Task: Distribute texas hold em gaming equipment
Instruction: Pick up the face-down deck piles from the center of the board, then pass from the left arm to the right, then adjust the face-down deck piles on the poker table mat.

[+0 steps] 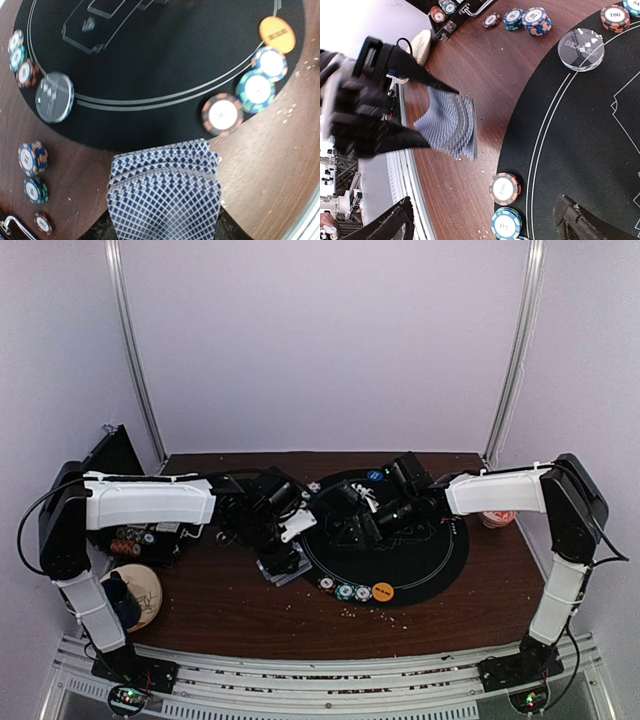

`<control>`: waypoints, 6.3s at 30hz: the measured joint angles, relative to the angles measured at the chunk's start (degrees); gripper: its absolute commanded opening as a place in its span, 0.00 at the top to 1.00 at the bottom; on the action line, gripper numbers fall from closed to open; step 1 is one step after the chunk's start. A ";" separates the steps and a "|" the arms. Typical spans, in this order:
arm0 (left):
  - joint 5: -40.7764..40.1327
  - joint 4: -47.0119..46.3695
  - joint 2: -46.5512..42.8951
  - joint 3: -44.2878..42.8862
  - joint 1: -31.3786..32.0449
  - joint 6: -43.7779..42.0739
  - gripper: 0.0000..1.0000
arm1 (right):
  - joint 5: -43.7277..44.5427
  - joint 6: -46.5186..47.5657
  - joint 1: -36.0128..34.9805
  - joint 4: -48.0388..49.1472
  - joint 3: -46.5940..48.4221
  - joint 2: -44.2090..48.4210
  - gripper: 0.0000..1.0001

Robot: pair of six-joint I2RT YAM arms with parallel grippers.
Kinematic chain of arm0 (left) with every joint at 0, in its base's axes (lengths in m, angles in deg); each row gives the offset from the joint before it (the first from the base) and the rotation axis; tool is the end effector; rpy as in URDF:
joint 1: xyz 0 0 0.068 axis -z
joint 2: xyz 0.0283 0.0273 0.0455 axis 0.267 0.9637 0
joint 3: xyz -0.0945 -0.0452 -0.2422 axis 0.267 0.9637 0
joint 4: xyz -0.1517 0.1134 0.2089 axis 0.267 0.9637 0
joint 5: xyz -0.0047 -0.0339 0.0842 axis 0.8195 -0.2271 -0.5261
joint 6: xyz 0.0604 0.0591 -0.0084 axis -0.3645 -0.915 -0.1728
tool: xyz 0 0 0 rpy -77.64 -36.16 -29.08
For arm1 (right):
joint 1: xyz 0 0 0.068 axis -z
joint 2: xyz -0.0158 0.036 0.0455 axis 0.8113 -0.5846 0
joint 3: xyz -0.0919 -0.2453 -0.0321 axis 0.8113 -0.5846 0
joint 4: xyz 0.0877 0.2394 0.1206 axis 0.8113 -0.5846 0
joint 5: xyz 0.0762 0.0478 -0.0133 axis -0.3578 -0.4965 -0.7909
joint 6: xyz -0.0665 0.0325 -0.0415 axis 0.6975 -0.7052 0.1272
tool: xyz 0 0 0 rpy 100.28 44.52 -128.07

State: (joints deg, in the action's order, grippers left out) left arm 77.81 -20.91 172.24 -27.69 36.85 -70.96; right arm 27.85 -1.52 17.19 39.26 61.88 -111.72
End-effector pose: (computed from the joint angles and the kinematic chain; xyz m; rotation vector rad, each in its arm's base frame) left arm 0.2401 -0.3103 0.1612 1.2458 2.4394 -0.2449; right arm 0.2970 0.2957 0.1594 -1.0069 2.2709 1.4188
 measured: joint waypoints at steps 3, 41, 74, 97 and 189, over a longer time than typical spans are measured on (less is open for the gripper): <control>-0.24 -0.09 0.04 -2.34 2.08 0.13 0.70 | -1.86 -2.78 0.61 3.13 -1.18 0.00 0.02; -0.90 3.69 7.80 -14.27 8.52 0.26 0.70 | -14.27 -15.82 0.13 15.19 -3.72 -7.96 0.17; -2.43 4.55 9.88 -14.27 9.14 -0.24 0.02 | -22.88 -17.70 -1.60 15.17 -3.45 -9.97 1.00; -8.02 -11.52 -10.64 5.68 7.15 10.01 0.02 | -10.16 -2.16 9.05 -11.30 10.16 -5.22 1.00; -23.74 -39.23 -21.42 36.35 1.64 18.14 0.02 | 36.81 16.96 4.59 -46.25 27.02 -13.25 1.00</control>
State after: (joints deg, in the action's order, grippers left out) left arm 54.07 -60.14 150.82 8.66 38.49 -52.81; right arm 64.66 15.44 21.78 -6.99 88.90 -124.96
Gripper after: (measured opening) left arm 0.978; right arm 0.127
